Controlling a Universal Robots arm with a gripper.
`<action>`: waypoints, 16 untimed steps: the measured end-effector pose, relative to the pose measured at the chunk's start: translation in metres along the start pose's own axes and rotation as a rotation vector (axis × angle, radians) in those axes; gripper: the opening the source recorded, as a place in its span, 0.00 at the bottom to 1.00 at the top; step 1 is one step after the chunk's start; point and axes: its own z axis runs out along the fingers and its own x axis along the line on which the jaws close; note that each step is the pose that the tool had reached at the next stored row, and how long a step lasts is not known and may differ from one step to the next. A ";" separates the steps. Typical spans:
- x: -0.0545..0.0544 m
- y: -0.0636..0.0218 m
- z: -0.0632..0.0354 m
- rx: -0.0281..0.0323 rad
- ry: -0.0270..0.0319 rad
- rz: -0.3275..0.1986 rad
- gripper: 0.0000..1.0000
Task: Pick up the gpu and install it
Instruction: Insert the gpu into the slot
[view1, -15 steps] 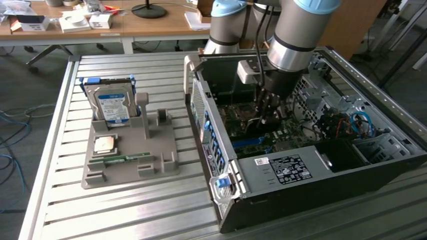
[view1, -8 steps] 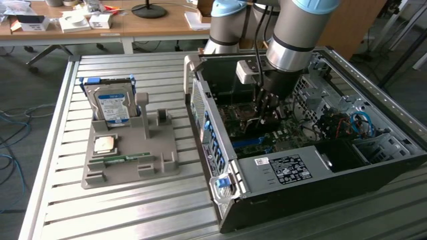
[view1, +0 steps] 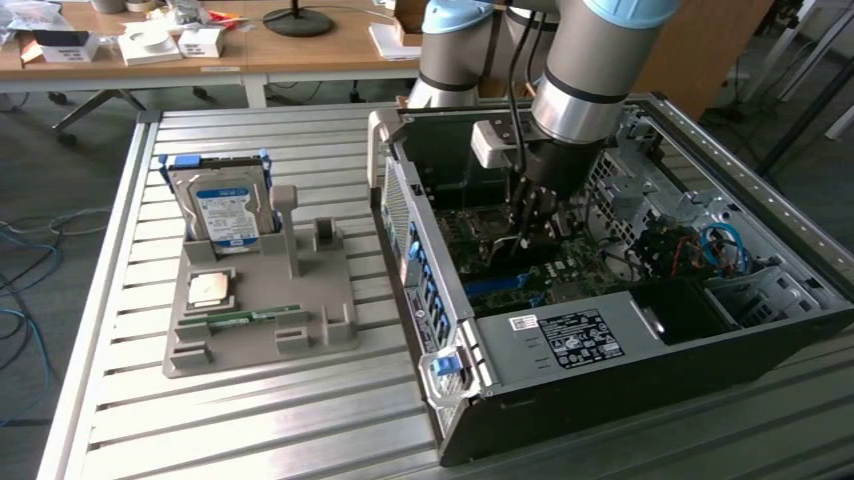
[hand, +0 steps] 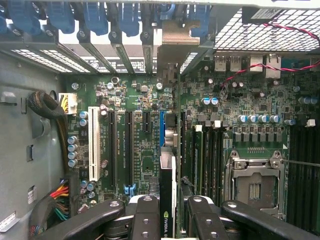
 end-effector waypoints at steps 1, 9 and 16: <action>0.000 0.0000 0.0000 0.0000 0.0000 0.000 0.26; 0.000 0.0000 0.0000 0.0000 0.0000 0.000 0.26; 0.000 0.0016 0.0000 0.0000 0.0000 0.000 0.26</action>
